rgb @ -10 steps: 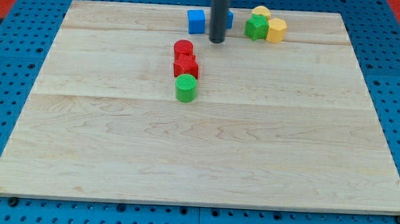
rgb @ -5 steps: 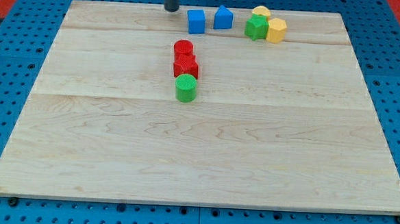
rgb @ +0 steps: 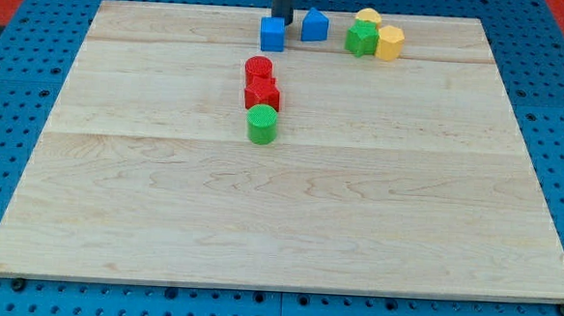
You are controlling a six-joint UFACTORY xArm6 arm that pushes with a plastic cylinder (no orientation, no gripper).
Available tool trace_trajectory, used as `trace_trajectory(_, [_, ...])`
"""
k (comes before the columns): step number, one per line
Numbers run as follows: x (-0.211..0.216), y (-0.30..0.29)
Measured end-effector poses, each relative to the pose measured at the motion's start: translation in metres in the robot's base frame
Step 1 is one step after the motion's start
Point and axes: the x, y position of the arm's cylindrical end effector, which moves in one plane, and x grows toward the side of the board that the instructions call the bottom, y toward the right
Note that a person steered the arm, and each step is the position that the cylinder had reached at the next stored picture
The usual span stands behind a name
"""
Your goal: Move the blue cube towards the red star
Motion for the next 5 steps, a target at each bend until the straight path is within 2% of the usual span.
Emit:
trace_trajectory(1, [0.003, -0.016])
trace_trajectory(3, [0.039, -0.008])
trace_trajectory(5, [0.066, 0.024])
